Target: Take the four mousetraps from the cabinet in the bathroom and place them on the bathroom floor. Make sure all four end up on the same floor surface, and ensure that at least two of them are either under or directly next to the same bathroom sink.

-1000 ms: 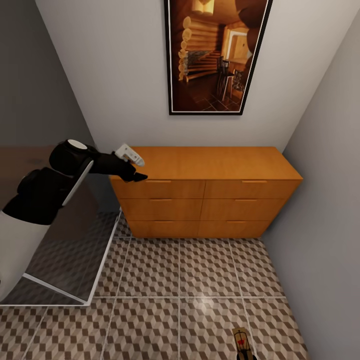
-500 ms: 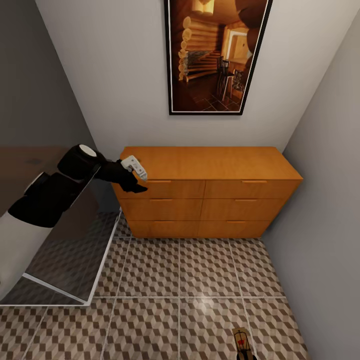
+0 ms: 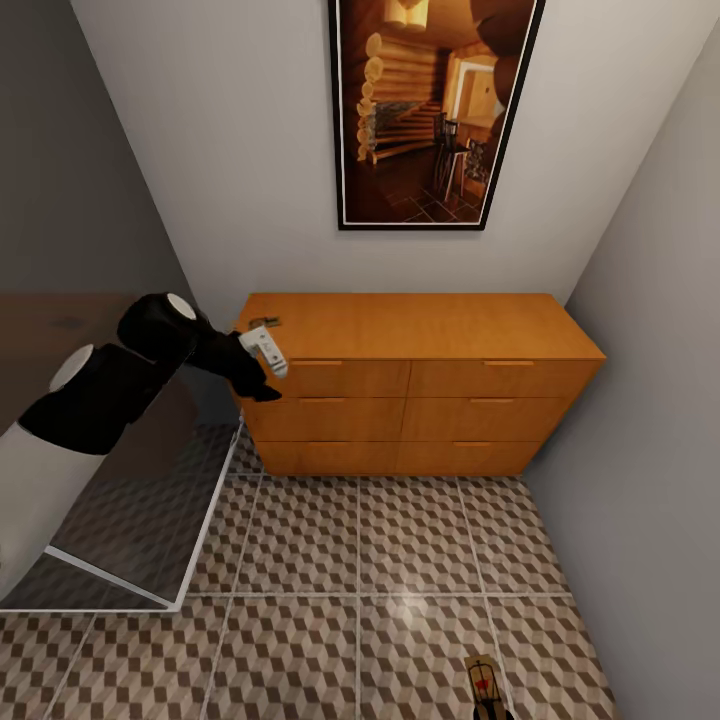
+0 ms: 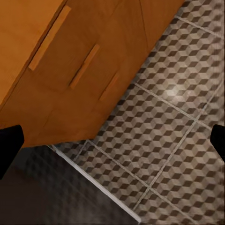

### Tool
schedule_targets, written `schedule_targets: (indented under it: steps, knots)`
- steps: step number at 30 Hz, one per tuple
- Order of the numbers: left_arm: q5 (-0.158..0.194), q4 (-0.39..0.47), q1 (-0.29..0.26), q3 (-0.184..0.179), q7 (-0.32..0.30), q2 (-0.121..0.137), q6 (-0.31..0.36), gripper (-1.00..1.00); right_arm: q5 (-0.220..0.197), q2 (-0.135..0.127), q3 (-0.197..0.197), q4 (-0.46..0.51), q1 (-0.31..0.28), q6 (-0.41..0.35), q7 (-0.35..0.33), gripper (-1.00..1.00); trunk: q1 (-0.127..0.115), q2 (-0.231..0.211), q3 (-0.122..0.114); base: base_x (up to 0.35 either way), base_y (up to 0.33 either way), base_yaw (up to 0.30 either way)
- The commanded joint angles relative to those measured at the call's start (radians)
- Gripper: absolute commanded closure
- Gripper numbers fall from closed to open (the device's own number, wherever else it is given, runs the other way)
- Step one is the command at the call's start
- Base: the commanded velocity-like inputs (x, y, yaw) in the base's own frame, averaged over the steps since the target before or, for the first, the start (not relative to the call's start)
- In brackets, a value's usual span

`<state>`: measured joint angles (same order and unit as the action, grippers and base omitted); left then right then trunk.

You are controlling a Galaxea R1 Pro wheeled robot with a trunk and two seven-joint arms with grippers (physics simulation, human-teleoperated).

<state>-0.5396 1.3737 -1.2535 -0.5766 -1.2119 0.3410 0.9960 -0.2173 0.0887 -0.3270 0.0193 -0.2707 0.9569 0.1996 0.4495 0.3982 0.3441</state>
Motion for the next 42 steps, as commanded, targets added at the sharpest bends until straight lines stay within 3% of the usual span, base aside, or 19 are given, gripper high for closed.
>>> schedule_targets:
  steps: [1, 4, 9, 15, 19, 42]
  knots:
    - [-0.022, -0.013, -0.001, -0.001, -0.05, 0.001, 0.005, -1.0, -0.01, 0.0, -0.009, -0.001, -0.001, 0.003, 0.0, 1.0, 0.001, 0.002, 0.002, 0.0, 0.0, 0.0]
    - [-0.036, -0.055, -0.001, 0.001, -0.145, 0.001, -0.017, -1.0, -0.01, 0.0, -0.008, -0.001, -0.001, 0.002, 0.0, 1.0, 0.001, 0.002, 0.002, 0.0, 0.0, 0.0]
    - [-0.042, -0.095, -0.001, 0.004, -0.248, 0.001, -0.09, -1.0, -0.01, 0.0, -0.008, -0.001, -0.001, 0.003, 0.0, 1.0, 0.001, 0.002, 0.002, 0.0, 0.0, 0.0]
    - [-0.045, -0.139, -0.001, 0.006, -0.335, -0.004, -0.15, -1.0, -0.01, 0.0, -0.008, -0.001, -0.001, 0.003, 0.0, 1.0, 0.001, 0.002, 0.002, 0.0, 0.0, 0.0]
    - [-0.046, -0.155, -0.001, 0.006, -0.359, -0.006, -0.163, -1.0, -0.01, 0.0, -0.009, -0.001, -0.001, 0.002, 0.0, 1.0, 0.001, 0.002, 0.002, 0.0, 0.0, 0.0]
    - [-0.048, -0.156, -0.001, 0.006, -0.359, -0.007, -0.171, -1.0, -0.01, 0.0, -0.009, -0.001, -0.001, 0.003, 0.001, 1.0, 0.001, 0.002, 0.002, 0.0, 0.0, 0.0]
